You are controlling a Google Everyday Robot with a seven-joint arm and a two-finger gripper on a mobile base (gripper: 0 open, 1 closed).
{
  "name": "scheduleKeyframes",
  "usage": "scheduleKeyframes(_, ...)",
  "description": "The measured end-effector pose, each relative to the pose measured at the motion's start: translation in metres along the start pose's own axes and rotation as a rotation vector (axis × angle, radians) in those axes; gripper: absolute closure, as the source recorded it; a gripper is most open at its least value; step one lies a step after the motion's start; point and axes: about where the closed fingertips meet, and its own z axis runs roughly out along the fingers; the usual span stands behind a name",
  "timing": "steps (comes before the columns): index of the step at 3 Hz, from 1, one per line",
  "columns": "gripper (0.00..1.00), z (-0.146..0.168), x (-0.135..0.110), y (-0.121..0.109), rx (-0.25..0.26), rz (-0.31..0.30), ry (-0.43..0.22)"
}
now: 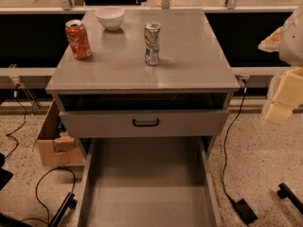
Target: Close middle drawer
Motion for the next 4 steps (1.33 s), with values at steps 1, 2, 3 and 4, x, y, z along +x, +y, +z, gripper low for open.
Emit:
scheduleKeyframes(1, 0.0, 0.0, 0.0, 0.0, 0.0, 0.0, 0.0)
scheduleKeyframes(2, 0.0, 0.011, -0.003, 0.005, 0.015, 0.009, 0.006)
scheduleKeyframes(3, 0.0, 0.029, -0.01, 0.026, 0.044, 0.026, -0.009)
scheduleKeyframes(4, 0.0, 0.074, -0.007, 0.057, 0.046, 0.074, -0.053)
